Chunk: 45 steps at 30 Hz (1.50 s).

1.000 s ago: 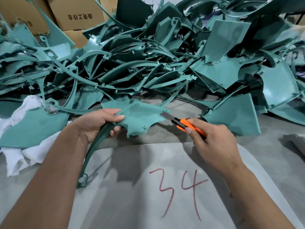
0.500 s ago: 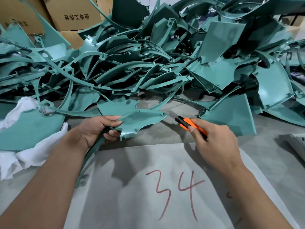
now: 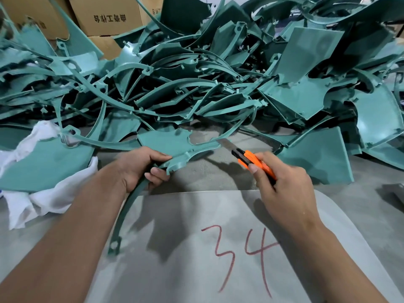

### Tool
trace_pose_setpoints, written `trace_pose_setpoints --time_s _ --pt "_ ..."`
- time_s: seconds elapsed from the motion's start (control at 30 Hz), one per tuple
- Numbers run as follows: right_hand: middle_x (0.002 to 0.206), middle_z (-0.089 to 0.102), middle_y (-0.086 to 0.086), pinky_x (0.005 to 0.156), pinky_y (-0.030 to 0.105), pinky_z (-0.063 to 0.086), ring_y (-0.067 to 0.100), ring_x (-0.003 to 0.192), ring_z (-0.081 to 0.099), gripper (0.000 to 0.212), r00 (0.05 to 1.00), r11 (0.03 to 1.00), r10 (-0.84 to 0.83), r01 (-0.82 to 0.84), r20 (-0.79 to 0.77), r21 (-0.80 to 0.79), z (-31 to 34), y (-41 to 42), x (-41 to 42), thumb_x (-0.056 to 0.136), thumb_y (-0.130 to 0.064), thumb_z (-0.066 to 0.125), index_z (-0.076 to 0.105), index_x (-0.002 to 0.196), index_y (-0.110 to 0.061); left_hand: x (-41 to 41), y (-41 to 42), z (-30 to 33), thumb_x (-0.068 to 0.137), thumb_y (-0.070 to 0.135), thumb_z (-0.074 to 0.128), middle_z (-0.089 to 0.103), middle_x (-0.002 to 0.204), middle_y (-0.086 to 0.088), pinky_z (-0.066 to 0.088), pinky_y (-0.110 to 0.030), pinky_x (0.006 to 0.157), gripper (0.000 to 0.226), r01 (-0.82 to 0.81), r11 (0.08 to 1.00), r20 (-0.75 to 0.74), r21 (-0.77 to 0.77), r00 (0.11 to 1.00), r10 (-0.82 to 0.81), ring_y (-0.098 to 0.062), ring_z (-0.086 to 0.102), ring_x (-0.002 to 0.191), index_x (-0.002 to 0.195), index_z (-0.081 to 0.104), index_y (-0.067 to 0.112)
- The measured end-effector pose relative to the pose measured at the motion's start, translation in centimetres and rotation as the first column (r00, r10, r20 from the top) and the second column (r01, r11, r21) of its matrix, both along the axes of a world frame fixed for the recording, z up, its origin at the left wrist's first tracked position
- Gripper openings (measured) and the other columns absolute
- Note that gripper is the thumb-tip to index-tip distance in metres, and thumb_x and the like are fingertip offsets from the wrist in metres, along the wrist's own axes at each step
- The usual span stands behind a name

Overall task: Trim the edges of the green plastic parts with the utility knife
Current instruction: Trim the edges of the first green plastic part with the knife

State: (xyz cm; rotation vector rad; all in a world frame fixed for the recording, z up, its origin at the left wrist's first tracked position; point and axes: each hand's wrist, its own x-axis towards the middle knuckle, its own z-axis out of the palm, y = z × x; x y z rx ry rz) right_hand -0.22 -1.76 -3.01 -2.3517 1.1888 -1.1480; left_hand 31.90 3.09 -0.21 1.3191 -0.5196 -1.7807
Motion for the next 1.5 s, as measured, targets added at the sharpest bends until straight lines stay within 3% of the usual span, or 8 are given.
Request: trace_pose_setpoints --time_s 0.2,0.37,0.5,0.7,0.9,1.07,1.3,1.5 --pt "0.06 0.057 0.0 0.047 0.044 0.044 0.021 0.049 0.049 0.009 0.988 0.998 0.008 -0.016 0.157 0.054 -0.4 -0.2 0.2 0.106 -0.035 0.056 0.064 0.11 -0.038 -2.5 1.3 -0.7 0.086 0.009 0.042 0.042 0.055 -0.003 0.025 -0.015 0.022 0.009 0.051 0.997 -0.239 0.065 0.97 -0.034 -0.006 0.036 0.03 0.085 0.051 0.007" --pt "0.062 0.059 0.003 0.047 0.047 0.048 0.027 0.049 0.056 0.011 0.969 0.996 0.019 -0.04 0.246 0.079 -0.2 0.1 0.6 0.108 -0.035 0.055 0.064 0.113 -0.035 -2.9 1.5 -0.3 0.081 0.006 0.042 0.04 0.053 -0.002 0.022 -0.016 0.021 0.009 0.062 0.996 -0.268 0.071 0.963 -0.041 -0.006 0.036 0.028 0.084 0.051 0.007" --pt "0.059 0.058 0.0 0.045 0.044 0.048 0.024 0.048 0.058 0.011 0.974 0.993 0.081 -0.097 0.214 0.066 -0.3 0.6 1.3 0.107 -0.035 0.056 0.065 0.113 -0.034 -2.9 1.6 -0.1 0.083 0.006 0.04 0.04 0.052 -0.002 0.02 -0.016 0.022 0.01 0.067 0.995 -0.239 0.068 0.97 -0.049 -0.006 0.035 0.027 0.084 0.05 0.007" --pt "0.058 0.059 0.001 0.049 0.043 0.049 0.025 0.048 0.054 0.011 0.969 0.992 -0.093 0.072 0.227 0.102 -0.8 -0.2 0.9 0.106 -0.035 0.058 0.069 0.107 -0.035 -3.2 1.7 -0.2 0.088 0.008 0.037 0.038 0.054 -0.001 0.018 -0.015 0.023 0.013 0.038 0.998 -0.19 0.054 0.981 -0.027 -0.004 0.033 0.028 0.083 0.049 0.007" --pt "0.059 0.057 -0.003 0.046 0.043 0.046 0.02 0.047 0.052 0.014 0.969 0.996 0.04 -0.057 0.243 0.066 -0.7 0.5 1.4 0.106 -0.035 0.058 0.07 0.113 -0.033 -3.4 1.7 -0.2 0.091 0.009 0.037 0.038 0.054 -0.001 0.019 -0.015 0.023 0.014 0.035 0.998 -0.158 0.043 0.987 -0.028 -0.003 0.031 0.029 0.083 0.048 0.008" --pt "0.058 0.058 0.0 0.05 0.042 0.047 0.024 0.05 0.052 0.014 0.968 0.989 -0.105 0.078 0.227 0.122 -0.9 -0.4 1.0 0.106 -0.034 0.058 0.072 0.105 -0.032 -3.5 1.7 -0.3 0.088 0.009 0.042 0.039 0.054 -0.001 0.02 -0.015 0.022 0.008 0.04 0.999 -0.139 0.028 0.99 -0.036 -0.003 0.031 0.029 0.083 0.048 0.008" --pt "0.057 0.054 -0.006 0.046 0.039 0.043 0.017 0.047 0.049 0.017 0.971 0.997 0.0 -0.018 0.239 0.073 -0.7 0.3 1.4 0.106 -0.032 0.058 0.073 0.113 -0.026 -3.2 1.6 -0.4 0.088 0.008 0.041 0.038 0.053 0.0 0.02 -0.015 0.022 0.01 0.028 0.999 -0.108 0.016 0.994 -0.026 -0.002 0.03 0.028 0.083 0.05 0.007" --pt "0.06 0.059 0.003 0.051 0.045 0.048 0.027 0.05 0.053 0.019 0.963 0.995 -0.051 0.025 0.263 0.101 -0.6 -0.1 1.0 0.106 -0.033 0.058 0.074 0.111 -0.023 -3.6 1.9 0.0 0.068 0.008 0.062 0.039 0.052 0.001 0.02 -0.014 0.021 0.016 0.056 0.998 -0.121 -0.019 0.991 -0.058 -0.002 0.031 0.028 0.081 0.052 0.006"
